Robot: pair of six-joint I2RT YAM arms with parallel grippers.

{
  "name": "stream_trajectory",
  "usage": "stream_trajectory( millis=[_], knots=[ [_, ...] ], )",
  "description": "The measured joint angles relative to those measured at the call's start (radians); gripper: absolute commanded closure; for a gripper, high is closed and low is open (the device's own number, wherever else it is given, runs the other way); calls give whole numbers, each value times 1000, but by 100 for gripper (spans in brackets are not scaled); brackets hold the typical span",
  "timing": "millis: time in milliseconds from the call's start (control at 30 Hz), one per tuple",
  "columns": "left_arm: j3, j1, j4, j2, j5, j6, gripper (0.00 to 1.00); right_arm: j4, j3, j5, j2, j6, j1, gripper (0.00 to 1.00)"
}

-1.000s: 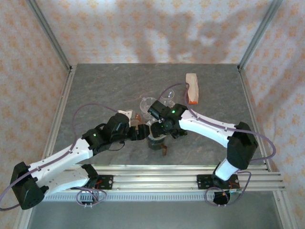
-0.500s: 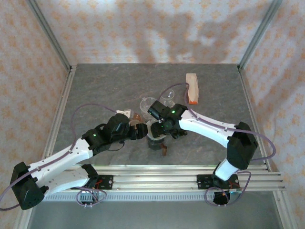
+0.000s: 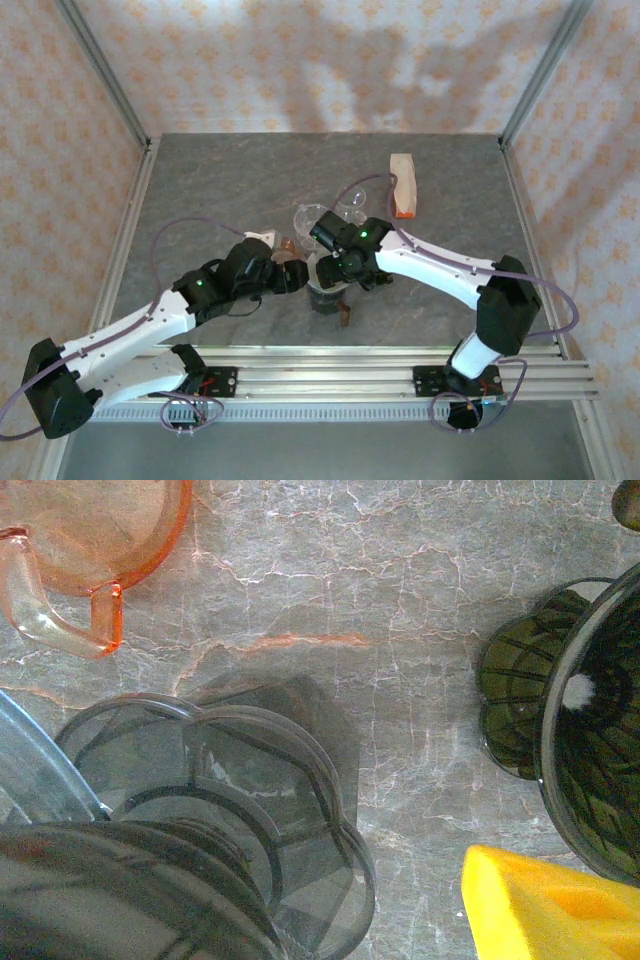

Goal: Place the coffee filter in the dripper

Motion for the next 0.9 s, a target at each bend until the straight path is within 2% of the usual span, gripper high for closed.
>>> stream_trajectory(
  millis=[233,533,900],
  knots=[
    [0,0,-4,2,0,0,33,-1,11,15,-16,5,2,27],
    [0,0,-4,6,0,0,33,-2,20,43,-133,18,-2,26],
    [0,0,-4,15,1,0,33,-17,-5,90,-250,42,-10,35]
  ],
)
